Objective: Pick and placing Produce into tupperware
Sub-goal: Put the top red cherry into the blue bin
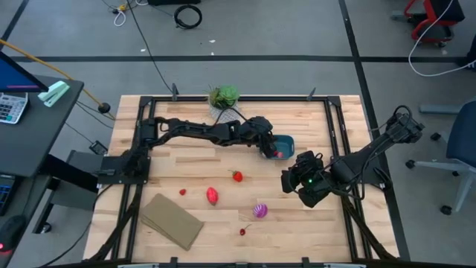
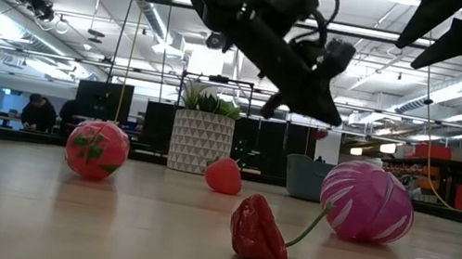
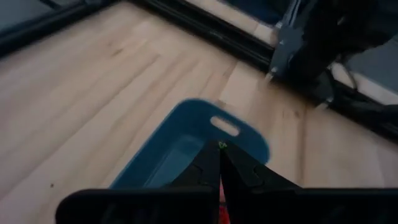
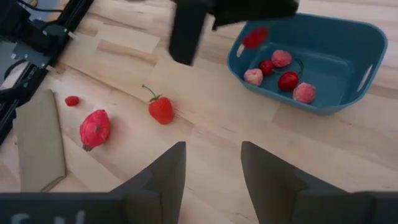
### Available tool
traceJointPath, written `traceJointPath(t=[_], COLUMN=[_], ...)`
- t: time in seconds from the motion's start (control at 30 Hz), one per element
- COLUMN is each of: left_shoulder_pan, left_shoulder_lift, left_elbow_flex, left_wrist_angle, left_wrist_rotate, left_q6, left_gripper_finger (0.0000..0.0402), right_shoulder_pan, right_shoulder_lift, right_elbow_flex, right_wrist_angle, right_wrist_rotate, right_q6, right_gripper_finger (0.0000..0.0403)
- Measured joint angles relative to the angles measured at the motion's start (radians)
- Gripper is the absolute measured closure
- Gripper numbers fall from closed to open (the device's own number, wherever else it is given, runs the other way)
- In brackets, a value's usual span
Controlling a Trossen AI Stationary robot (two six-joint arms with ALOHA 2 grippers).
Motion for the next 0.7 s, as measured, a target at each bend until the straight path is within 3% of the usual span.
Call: traceJointPath(t=[0.5, 0.7], left_shoulder_pan=[0.027, 0.030], left_shoulder_lift=[0.080, 0.080], left_elbow_flex=[-0.002, -0.002], left_wrist_angle=[-0.013, -0.021], left_wrist_rotate=[-0.003, -0.004], left_q6=[0.002, 0.003], left_gripper_finger=[0.0396, 0.0367], right_shoulder_pan=[0.000, 0.000], right_shoulder_lift=[0.000, 0.000], right_elbow_flex=[0.000, 0.000], right_wrist_angle=[-0.002, -0.002], right_wrist_rotate=[-0.004, -0.004], right_q6=[-0.017, -0.032], right_gripper_finger=[0.0239, 0.0239])
